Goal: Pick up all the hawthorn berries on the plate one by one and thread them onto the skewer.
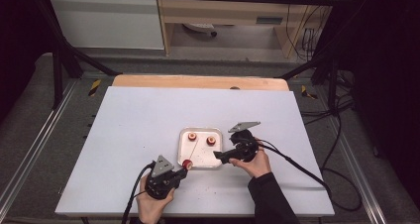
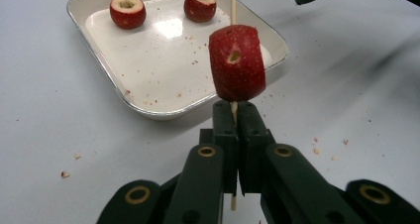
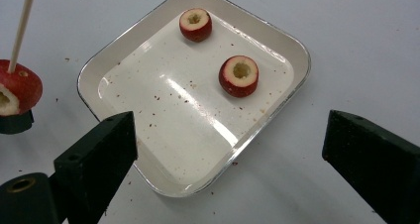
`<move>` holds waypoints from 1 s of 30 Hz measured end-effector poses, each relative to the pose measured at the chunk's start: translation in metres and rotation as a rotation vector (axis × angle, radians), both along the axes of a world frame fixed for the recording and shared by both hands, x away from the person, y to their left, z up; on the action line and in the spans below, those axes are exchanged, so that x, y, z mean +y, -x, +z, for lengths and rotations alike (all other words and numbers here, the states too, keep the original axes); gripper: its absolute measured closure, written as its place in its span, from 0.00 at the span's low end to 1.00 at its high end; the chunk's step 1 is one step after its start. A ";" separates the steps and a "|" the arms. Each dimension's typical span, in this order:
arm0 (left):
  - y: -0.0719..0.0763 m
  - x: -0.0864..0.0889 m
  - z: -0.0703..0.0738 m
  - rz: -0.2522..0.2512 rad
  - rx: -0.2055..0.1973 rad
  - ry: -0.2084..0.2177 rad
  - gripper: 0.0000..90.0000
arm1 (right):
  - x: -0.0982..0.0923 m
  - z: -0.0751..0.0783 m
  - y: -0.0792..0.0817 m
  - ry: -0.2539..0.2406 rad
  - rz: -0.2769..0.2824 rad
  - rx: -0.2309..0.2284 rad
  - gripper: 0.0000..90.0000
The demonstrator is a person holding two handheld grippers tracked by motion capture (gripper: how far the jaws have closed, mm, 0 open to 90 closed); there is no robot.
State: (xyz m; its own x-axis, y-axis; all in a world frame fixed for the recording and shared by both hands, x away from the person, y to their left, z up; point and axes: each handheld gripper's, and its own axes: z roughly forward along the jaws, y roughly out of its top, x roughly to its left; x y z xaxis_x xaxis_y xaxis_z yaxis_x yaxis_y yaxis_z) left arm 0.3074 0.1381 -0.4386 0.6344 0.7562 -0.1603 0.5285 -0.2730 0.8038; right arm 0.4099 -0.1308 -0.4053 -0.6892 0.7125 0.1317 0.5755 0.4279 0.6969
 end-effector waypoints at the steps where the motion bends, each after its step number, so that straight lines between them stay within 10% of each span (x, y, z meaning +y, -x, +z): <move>1: 0.000 0.000 0.000 -0.003 0.001 -0.005 0.98 | 0.002 0.001 -0.002 0.005 -0.001 0.003 0.09; 30: 0.000 0.006 -0.002 -0.011 0.004 -0.008 0.98 | 0.051 -0.003 -0.062 0.141 -0.062 0.196 0.44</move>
State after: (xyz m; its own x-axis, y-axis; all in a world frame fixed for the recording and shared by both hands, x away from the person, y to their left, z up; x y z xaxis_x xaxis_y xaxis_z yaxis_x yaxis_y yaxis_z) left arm 0.3070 0.1439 -0.4405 0.6421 0.7504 -0.1565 0.5284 -0.2855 0.7995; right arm 0.4718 -0.0798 -0.4079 -0.6145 0.7736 0.1545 0.7219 0.4725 0.5055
